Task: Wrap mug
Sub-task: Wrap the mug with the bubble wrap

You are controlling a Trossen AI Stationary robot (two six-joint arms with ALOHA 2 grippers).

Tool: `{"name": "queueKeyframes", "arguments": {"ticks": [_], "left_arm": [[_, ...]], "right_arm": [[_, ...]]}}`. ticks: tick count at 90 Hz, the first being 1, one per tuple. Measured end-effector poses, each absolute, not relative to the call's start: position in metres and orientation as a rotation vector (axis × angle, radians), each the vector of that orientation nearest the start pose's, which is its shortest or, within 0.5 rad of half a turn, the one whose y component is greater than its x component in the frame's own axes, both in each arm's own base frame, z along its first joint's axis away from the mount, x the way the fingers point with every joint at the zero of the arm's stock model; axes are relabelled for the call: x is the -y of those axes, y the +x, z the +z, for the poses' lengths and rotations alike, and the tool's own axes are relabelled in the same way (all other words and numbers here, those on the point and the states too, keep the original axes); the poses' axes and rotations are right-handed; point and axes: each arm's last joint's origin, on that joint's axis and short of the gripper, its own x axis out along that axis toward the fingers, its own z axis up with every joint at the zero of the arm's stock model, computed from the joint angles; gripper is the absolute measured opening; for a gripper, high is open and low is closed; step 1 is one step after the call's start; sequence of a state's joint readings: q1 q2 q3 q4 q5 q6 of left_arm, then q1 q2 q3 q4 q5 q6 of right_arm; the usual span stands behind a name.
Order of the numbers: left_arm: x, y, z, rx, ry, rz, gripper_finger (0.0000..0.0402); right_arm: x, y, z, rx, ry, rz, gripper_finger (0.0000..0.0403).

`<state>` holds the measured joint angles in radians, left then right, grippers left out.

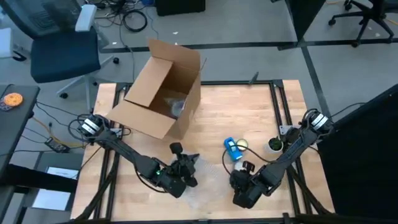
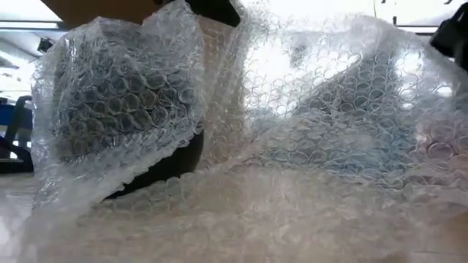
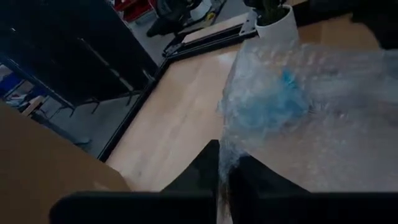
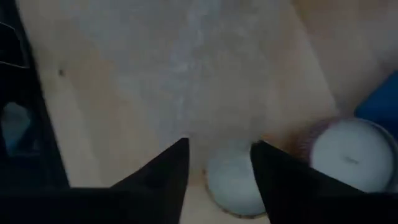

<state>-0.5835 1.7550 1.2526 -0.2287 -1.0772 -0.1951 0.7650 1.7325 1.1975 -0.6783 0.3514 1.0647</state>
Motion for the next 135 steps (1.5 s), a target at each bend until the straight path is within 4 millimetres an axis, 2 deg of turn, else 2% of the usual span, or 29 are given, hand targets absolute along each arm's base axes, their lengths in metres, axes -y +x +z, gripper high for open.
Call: {"name": "queueKeyframes", "arguments": {"ticks": [15,20,43,64,85,104,135], "left_arm": [[0.184,0.325,0.243,-0.453,0.353,0.497,0.0000],[0.185,0.325,0.243,-0.458,0.349,0.485,0.0000],[0.186,0.326,0.242,-0.470,0.311,0.440,0.0000],[0.193,0.325,0.238,-0.550,0.256,0.235,0.0000],[0.202,0.315,0.237,-0.602,0.306,0.150,0.0000],[0.203,0.299,0.244,-0.644,0.322,0.139,0.0000],[0.211,0.288,0.241,-0.773,0.152,-0.020,0.0000]], "right_arm": [[-0.229,0.253,0.203,-1.054,0.286,-0.130,0.0021],[-0.230,0.254,0.203,-1.047,0.278,-0.103,0.0008],[-0.237,0.263,0.209,-0.958,0.285,0.002,0.0002],[-0.240,0.279,0.220,-0.809,0.268,0.120,0.0000],[-0.232,0.299,0.230,-0.683,0.245,0.190,0.0000],[-0.224,0.312,0.239,-0.580,0.212,0.218,0.0000],[-0.209,0.329,0.249,-0.454,0.180,0.216,0.0000]]}}
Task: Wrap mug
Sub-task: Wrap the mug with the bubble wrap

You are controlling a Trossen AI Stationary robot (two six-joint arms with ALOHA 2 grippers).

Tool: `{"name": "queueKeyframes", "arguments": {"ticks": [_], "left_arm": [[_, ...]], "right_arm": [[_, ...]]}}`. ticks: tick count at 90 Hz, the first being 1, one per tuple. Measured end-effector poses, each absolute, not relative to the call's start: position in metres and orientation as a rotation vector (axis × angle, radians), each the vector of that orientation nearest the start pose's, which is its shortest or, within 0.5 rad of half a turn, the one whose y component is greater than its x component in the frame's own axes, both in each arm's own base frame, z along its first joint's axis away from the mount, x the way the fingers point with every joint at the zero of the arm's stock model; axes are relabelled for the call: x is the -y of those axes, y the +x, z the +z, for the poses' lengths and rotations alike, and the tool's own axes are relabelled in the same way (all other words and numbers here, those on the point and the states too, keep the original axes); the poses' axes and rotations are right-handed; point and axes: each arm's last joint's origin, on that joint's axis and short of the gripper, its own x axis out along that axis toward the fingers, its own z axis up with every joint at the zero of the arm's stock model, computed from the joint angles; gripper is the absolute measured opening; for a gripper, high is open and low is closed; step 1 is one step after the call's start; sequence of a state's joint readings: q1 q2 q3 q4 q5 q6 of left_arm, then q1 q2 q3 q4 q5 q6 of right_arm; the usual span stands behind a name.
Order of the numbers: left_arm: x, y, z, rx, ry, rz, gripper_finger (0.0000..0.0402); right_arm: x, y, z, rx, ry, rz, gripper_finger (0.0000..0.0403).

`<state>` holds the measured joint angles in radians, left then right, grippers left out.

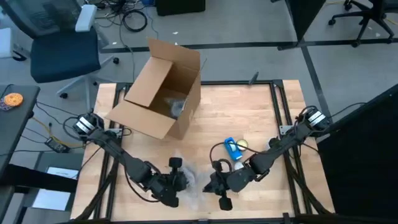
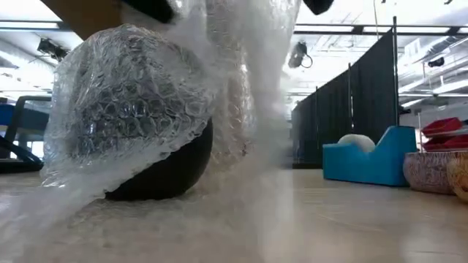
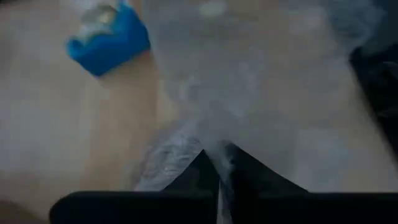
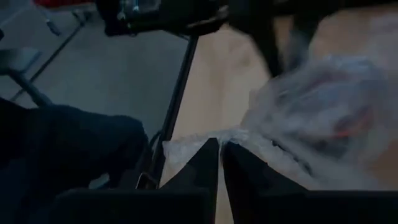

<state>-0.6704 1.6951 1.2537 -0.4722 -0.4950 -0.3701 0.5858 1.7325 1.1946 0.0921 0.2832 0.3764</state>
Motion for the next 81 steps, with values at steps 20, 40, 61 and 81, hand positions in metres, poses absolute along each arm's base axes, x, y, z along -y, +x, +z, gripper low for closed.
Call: {"name": "queueKeyframes", "arguments": {"ticks": [20,40,61,81], "left_arm": [[0.210,0.287,0.239,-0.792,0.153,-0.018,0.0000],[0.204,0.290,0.237,-0.809,0.120,0.040,0.0014],[0.194,0.291,0.233,-0.891,0.063,0.052,0.0102],[0.201,0.293,0.254,-0.939,0.053,-0.107,0.0175]], "right_arm": [[-0.190,0.342,0.253,-0.407,0.156,0.199,0.0000],[-0.165,0.357,0.255,-0.385,0.137,0.225,0.0000],[-0.146,0.367,0.258,-0.363,0.129,0.257,0.0000],[-0.137,0.371,0.260,-0.344,0.133,0.268,0.0000]]}}
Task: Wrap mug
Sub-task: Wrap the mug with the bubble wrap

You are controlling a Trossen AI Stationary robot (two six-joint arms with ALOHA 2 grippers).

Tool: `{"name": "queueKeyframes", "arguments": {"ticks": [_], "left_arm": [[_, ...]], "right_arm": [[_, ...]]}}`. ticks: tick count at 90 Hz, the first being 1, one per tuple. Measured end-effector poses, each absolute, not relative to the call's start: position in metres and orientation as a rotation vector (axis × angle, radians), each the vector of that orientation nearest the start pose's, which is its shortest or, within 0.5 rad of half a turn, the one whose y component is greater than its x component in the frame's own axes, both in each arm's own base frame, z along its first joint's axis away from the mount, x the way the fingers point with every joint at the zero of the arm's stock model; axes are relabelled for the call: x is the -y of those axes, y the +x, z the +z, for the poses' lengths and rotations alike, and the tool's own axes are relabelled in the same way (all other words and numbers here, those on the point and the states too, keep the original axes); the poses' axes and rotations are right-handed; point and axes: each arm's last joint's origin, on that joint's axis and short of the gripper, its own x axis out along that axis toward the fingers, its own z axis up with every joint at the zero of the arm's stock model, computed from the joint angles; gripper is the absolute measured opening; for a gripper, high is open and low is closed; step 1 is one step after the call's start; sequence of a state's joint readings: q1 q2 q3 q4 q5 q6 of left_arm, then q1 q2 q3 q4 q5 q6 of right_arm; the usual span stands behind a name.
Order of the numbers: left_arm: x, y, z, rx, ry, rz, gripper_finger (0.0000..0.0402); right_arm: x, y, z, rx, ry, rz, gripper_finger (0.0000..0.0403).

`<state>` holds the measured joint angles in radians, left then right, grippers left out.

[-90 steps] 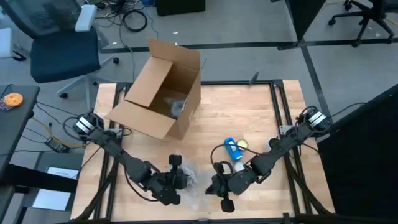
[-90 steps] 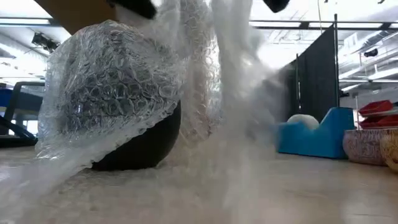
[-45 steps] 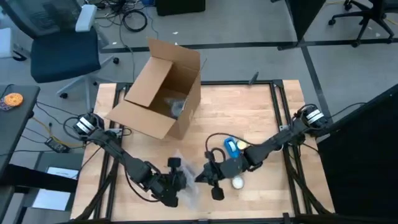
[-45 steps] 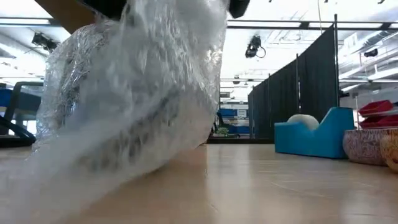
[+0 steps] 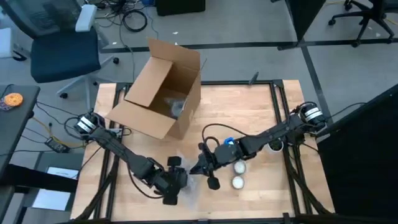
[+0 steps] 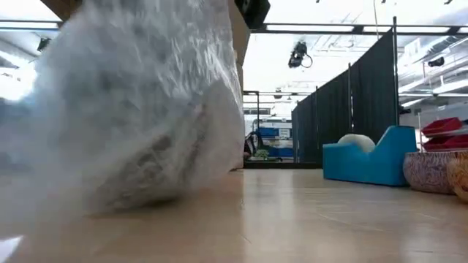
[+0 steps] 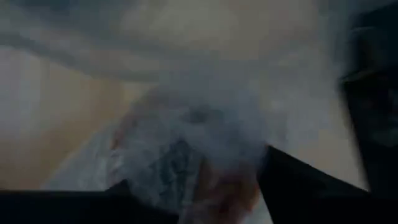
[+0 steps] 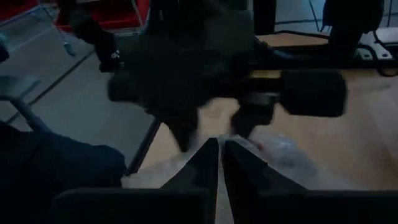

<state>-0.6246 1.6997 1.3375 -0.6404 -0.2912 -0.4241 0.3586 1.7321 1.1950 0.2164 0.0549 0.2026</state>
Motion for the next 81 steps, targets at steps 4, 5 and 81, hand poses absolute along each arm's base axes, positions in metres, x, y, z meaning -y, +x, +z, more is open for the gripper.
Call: {"name": "queueKeyframes", "arguments": {"ticks": [4,5,81], "left_arm": [[0.201,0.292,0.261,-0.951,0.064,-0.106,0.0180],[0.201,0.292,0.263,-0.956,0.068,-0.105,0.0181],[0.245,0.219,0.258,-1.215,-0.102,0.060,0.0182]], "right_arm": [[-0.136,0.371,0.260,-0.344,0.132,0.265,0.0000],[-0.136,0.371,0.260,-0.344,0.132,0.265,0.0000],[-0.135,0.375,0.270,-0.236,0.121,0.306,0.0000]]}}
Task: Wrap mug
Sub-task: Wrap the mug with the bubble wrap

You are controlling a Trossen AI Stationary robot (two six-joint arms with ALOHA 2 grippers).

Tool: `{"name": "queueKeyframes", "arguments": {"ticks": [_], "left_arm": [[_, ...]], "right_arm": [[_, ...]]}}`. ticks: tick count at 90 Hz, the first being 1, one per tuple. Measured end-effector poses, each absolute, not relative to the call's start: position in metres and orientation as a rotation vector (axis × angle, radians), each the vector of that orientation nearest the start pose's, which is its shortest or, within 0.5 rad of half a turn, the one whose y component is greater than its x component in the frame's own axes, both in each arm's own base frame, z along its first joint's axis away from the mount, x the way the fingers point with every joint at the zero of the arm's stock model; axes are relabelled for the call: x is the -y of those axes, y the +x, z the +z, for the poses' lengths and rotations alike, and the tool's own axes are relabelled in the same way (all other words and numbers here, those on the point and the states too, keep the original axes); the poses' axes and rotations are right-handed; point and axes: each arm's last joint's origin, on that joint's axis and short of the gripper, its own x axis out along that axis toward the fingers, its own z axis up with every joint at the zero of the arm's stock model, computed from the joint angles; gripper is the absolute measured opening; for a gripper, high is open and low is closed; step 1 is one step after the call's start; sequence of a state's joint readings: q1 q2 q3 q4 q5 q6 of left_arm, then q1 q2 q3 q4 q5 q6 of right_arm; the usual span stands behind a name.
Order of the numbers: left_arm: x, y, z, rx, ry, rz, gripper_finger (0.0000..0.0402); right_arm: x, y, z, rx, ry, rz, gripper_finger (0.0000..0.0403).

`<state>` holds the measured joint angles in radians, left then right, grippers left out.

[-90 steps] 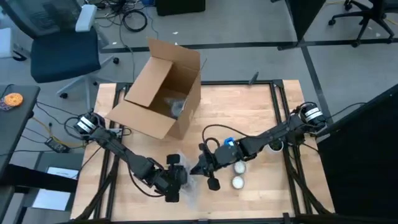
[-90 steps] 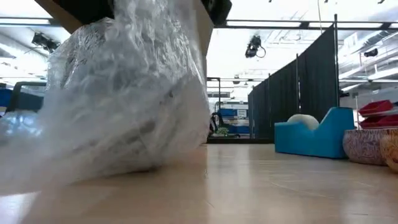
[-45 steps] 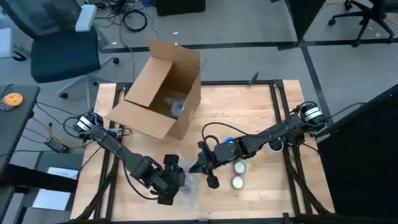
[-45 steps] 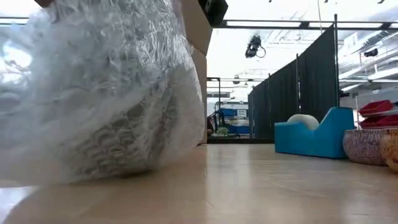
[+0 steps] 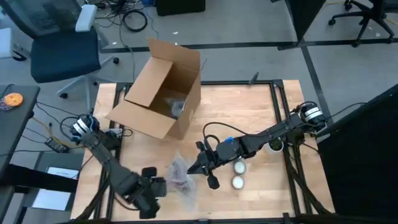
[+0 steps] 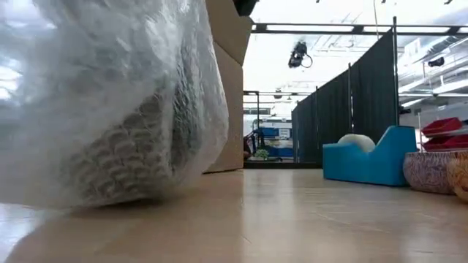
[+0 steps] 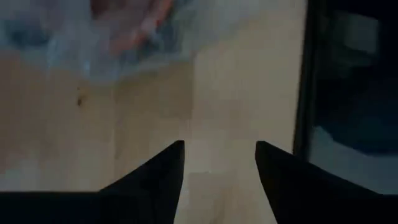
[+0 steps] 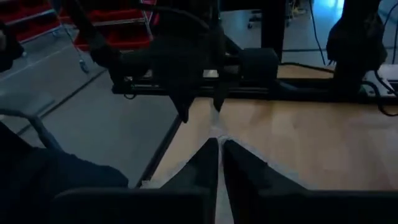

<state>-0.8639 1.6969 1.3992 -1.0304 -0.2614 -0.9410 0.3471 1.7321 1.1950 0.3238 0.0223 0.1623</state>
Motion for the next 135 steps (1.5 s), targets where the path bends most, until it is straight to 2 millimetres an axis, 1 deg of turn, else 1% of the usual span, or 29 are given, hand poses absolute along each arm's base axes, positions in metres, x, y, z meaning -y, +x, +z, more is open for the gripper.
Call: {"name": "queueKeyframes", "arguments": {"ticks": [5,10,16,28,40,52,62,77,87,93,100,106,120,128,135], "left_arm": [[0.244,0.216,0.251,-1.174,-0.090,0.115,0.0182],[0.241,0.218,0.242,-1.143,-0.098,0.149,0.0182],[0.233,0.221,0.230,-1.122,-0.080,0.203,0.0182],[0.211,0.233,0.207,-1.072,-0.038,0.290,0.0182],[0.196,0.249,0.193,-0.987,0.012,0.284,0.0182],[0.188,0.268,0.190,-0.895,0.012,0.231,0.0182],[0.181,0.279,0.192,-0.843,0.009,0.221,0.0182],[0.171,0.290,0.195,-0.805,0.021,0.230,0.0182],[0.167,0.293,0.195,-0.800,0.025,0.238,0.0182],[0.167,0.294,0.195,-0.798,0.023,0.239,0.0182],[0.167,0.294,0.195,-0.798,0.022,0.239,0.0182],[0.167,0.294,0.195,-0.798,0.022,0.238,0.0182],[0.167,0.294,0.195,-0.799,0.022,0.237,0.0182],[0.167,0.294,0.195,-0.799,0.022,0.237,0.0182],[0.167,0.294,0.195,-0.799,0.029,0.233,0.0182]], "right_arm": [[-0.134,0.375,0.270,-0.235,0.122,0.303,0.0000],[-0.133,0.375,0.270,-0.235,0.122,0.301,0.0000],[-0.132,0.376,0.270,-0.236,0.123,0.296,0.0000],[-0.131,0.376,0.270,-0.238,0.138,0.292,0.0000],[-0.131,0.376,0.269,-0.243,0.138,0.292,0.0000],[-0.131,0.376,0.269,-0.253,0.143,0.296,0.0000],[-0.131,0.375,0.264,-0.308,0.169,0.296,0.0000],[-0.135,0.371,0.257,-0.389,0.184,0.288,0.0000],[-0.140,0.366,0.261,-0.385,0.163,0.283,0.0000],[-0.143,0.357,0.270,-0.391,0.160,0.290,0.0000],[-0.150,0.340,0.288,-0.419,0.151,0.262,0.0000],[-0.158,0.322,0.298,-0.462,0.129,0.223,0.0000],[-0.185,0.276,0.314,-0.529,0.125,0.175,0.0000],[-0.199,0.257,0.313,-0.551,0.135,0.120,0.0000],[-0.204,0.244,0.305,-0.594,0.093,0.007,0.0000]]}}
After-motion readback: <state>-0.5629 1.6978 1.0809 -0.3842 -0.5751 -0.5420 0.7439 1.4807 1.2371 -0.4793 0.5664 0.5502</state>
